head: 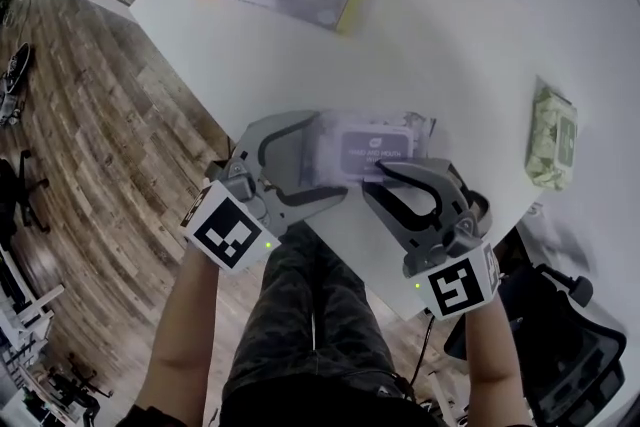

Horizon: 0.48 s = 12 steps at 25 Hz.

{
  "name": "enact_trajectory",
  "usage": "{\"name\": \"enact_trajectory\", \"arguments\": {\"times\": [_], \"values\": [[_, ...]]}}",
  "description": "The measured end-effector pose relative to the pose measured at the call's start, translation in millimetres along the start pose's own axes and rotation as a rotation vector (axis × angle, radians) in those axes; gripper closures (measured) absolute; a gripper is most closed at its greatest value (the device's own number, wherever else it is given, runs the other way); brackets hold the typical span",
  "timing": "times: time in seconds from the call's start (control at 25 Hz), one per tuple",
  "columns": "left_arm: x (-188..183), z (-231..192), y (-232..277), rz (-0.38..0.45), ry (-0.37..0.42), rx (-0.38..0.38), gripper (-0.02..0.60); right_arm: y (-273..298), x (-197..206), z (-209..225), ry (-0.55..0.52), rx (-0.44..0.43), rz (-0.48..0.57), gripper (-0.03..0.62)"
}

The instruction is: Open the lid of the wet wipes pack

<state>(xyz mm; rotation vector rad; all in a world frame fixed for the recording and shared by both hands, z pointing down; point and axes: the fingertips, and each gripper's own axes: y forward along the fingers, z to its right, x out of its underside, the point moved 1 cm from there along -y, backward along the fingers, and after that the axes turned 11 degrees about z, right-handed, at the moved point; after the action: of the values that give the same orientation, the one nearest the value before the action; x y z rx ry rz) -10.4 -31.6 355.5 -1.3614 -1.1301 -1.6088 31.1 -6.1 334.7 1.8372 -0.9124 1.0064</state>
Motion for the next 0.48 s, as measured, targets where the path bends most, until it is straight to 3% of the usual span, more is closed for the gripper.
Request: {"name": "enact_trajectory", "arguments": {"times": [0.2, 0.48], "values": [[3.4, 3.1, 8.0, -0.027, -0.015, 0.044, 0.172, 0.7, 3.2, -0.3, 0.008, -0.034, 0.008, 0.452], [5.3, 2.7, 8.8, -0.028, -0.005, 0.037, 0.172, 0.5, 5.7, -1.2, 0.015, -0.06, 0.052, 0.457]]}}
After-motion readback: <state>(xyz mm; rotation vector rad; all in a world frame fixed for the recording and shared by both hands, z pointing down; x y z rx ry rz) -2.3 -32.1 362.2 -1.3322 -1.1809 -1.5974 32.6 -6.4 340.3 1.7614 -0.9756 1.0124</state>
